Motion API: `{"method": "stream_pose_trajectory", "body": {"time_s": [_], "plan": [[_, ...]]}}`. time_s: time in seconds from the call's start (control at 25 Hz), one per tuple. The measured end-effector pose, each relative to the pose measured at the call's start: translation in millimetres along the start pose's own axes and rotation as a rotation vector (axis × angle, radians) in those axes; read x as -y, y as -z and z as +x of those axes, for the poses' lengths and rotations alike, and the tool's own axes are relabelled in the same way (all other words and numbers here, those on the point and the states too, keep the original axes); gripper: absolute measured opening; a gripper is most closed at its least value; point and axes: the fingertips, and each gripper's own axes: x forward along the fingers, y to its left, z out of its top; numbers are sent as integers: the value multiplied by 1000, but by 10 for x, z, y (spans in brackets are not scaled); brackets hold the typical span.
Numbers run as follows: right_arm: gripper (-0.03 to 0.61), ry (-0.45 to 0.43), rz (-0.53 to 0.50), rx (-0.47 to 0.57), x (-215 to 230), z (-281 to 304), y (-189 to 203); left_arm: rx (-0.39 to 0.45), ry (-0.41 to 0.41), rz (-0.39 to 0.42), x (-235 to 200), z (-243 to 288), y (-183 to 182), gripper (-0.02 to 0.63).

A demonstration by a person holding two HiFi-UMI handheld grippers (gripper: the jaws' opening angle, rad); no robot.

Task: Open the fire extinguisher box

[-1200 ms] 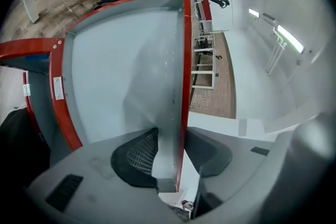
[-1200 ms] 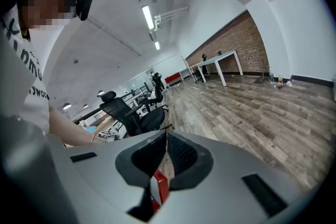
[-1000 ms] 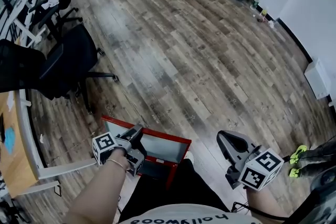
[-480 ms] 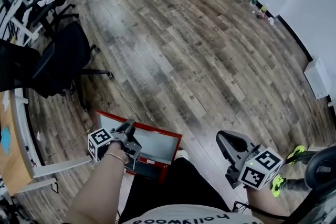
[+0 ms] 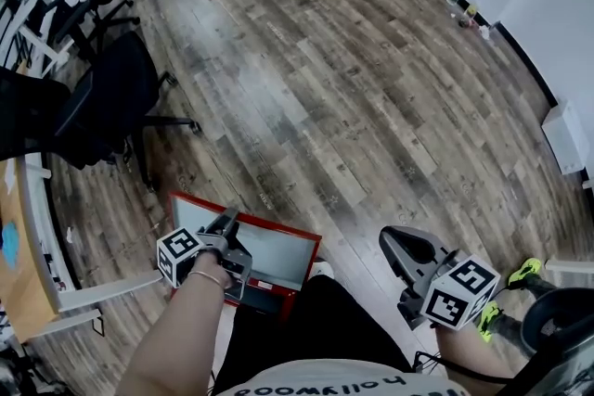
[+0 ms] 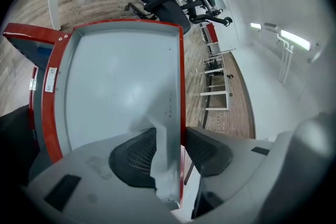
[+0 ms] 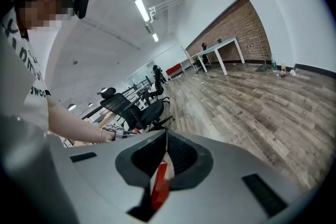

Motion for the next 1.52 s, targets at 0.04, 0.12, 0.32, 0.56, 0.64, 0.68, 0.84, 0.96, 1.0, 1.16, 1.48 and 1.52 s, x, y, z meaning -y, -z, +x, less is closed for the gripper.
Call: {"method": "stream_pose_trajectory", "body": {"time_s": [0.04, 0.12, 0.32, 0.56, 0.64, 0.68, 0.84, 0.96, 1.0, 1.16, 1.48, 1.52], "plan": [[11, -3, 0, -3, 2, 14, 2, 5, 10, 5, 2, 6, 1, 161], [11, -7, -1, -8, 6, 38, 9, 8, 34, 20, 3, 10, 7, 161], [11, -15, -1, -17, -26, 78, 28, -5, 88, 35, -2, -29, 10, 161], [11, -22, -14, -20, -125, 98, 27, -50, 99, 84, 45, -144, 28, 161], [11, -22, -20, -24, -163, 101, 36, -62, 108, 87, 60, -188, 36, 161], [11, -20, -22, -24, -193, 108, 36, -68, 115, 83, 67, -211, 37, 161], [11, -24, -32, -8, -436, 172, -14, -101, 129, 77, 97, -338, 5, 161], [11, -34, -58, -6, -675, 216, 15, -123, 152, 91, 118, -469, -26, 161], [11, -34, -64, -4, -749, 221, 32, -134, 169, 97, 139, -525, -29, 161], [11, -30, -86, 12, -1078, 235, 58, -193, 290, 178, 395, -783, -57, 160], [11, 3, -152, 58, -1867, 253, 139, -221, 484, 634, 1095, -1547, -156, 77], [11, 10, -157, 65, -1962, 245, 146, -209, 503, 706, 1180, -1681, -157, 41]]}}
